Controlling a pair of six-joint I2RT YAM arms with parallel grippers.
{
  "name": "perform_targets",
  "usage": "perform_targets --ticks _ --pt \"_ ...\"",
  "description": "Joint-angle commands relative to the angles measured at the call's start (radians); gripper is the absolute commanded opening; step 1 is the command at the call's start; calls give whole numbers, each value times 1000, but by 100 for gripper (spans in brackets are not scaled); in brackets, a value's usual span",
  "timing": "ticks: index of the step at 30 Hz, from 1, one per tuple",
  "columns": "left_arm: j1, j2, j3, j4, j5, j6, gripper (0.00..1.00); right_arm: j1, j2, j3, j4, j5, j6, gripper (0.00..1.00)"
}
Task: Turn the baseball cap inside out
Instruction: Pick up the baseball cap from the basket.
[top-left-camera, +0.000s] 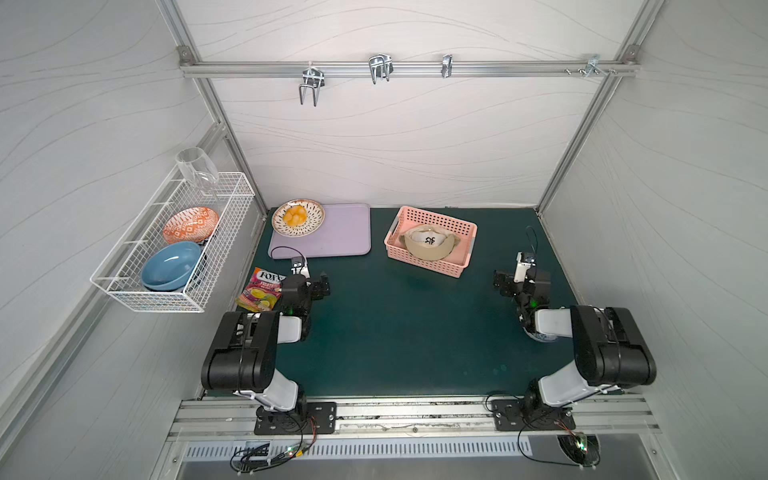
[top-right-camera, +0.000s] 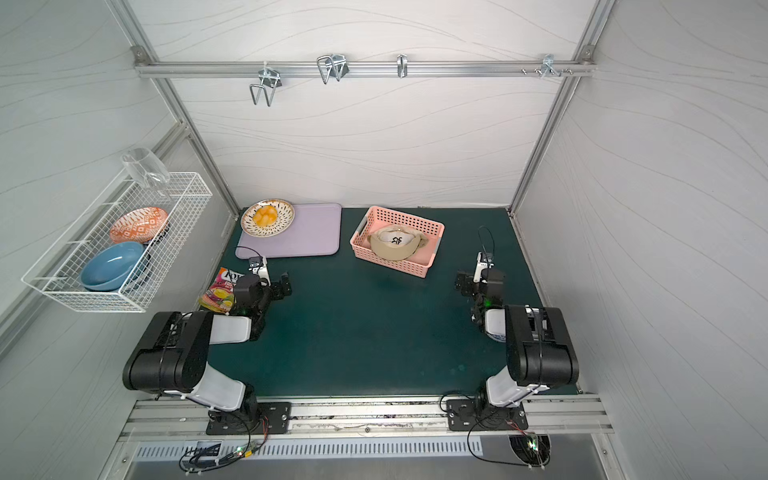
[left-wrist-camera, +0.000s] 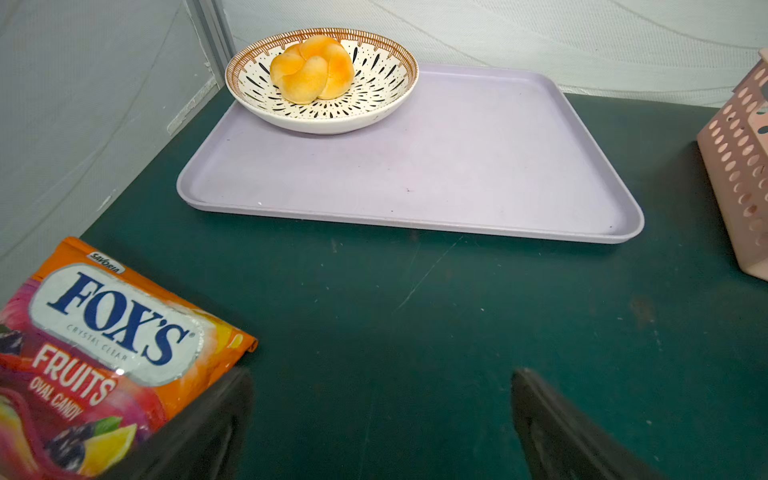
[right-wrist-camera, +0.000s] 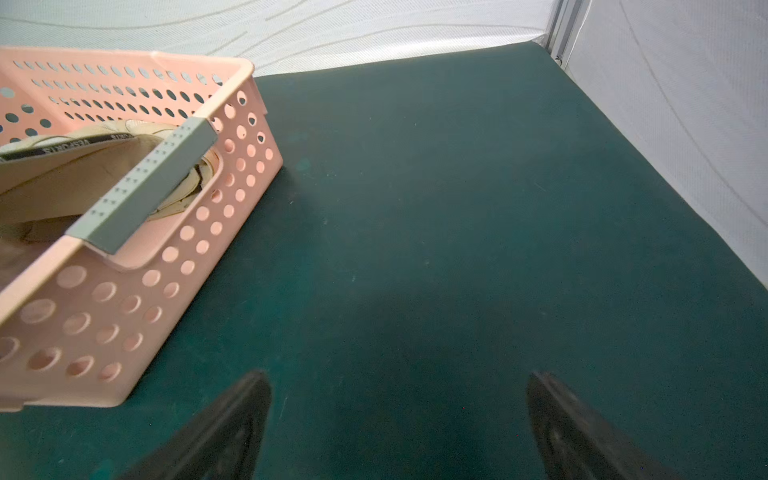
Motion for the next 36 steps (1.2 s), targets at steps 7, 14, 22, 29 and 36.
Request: perform_targets --ticks 7,14,22,29,36 --pt "-5 4 32 31 -7 10 100 6 9 15 17 10 -10 99" --pt "-4 5 32 31 -7 9 100 6 9 16 16 10 -10 99" --pt "-4 0 28 41 -23 2 100 9 -4 21 15 28 -12 99" --pt "-4 -181 35 -149 -158 -65 100 14 -113 205 -507 110 70 99" --pt "-38 -354 154 -539 -145 -229 100 37 -146 423 -882 -197 158 99"
